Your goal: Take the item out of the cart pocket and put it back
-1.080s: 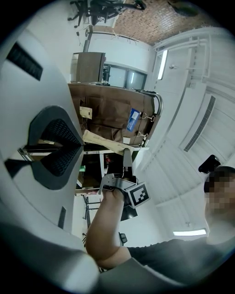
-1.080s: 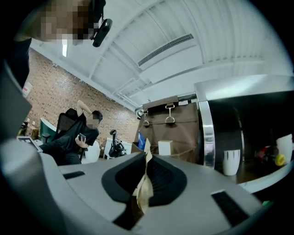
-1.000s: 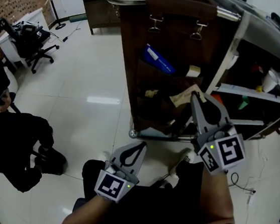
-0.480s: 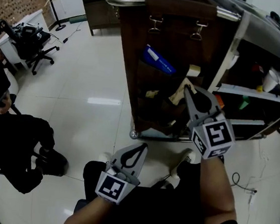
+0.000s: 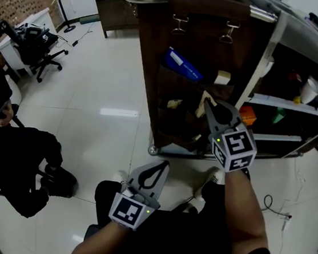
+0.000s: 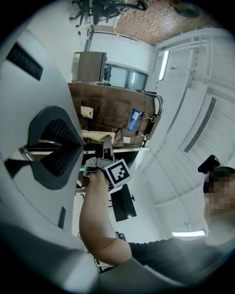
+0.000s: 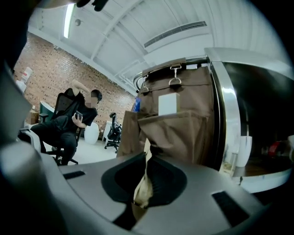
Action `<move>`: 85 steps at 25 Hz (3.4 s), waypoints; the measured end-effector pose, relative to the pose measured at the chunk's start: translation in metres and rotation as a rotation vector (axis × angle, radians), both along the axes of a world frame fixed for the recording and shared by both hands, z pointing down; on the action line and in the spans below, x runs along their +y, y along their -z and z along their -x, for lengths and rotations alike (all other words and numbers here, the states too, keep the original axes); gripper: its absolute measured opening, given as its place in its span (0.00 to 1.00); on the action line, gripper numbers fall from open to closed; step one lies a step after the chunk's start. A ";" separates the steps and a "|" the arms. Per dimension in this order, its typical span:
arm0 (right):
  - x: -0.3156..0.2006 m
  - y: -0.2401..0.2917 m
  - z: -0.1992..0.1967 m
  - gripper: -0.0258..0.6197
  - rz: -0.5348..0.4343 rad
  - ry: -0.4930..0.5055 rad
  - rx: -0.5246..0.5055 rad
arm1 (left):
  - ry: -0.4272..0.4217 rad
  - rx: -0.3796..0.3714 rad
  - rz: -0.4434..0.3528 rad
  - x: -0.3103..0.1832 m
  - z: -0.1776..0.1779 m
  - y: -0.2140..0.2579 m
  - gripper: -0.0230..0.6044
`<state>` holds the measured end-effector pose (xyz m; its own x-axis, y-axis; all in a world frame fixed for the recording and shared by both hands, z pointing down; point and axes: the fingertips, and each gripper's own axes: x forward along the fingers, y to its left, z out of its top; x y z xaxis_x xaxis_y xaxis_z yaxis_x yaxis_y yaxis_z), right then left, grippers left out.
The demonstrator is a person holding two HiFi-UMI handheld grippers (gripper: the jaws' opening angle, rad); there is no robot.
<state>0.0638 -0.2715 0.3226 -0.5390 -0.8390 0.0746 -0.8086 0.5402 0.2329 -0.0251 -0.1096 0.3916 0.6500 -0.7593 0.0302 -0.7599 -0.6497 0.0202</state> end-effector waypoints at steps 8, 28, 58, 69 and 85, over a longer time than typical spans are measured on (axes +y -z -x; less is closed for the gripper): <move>-0.023 -0.053 -0.003 0.08 0.122 -0.027 0.010 | 0.000 0.006 0.010 -0.001 0.000 -0.001 0.04; -0.032 -0.109 0.006 0.10 0.232 -0.008 0.077 | -0.010 0.001 0.013 0.000 -0.002 -0.002 0.04; 0.107 0.027 0.008 0.06 0.081 0.145 -0.259 | -0.020 -0.003 0.007 0.003 -0.006 -0.001 0.04; 0.172 -0.024 0.002 0.06 0.152 0.155 -0.266 | -0.029 0.001 0.011 0.004 -0.008 -0.002 0.04; 0.189 -0.100 0.038 0.06 0.327 0.208 -0.201 | -0.025 -0.010 0.011 0.004 -0.007 -0.003 0.04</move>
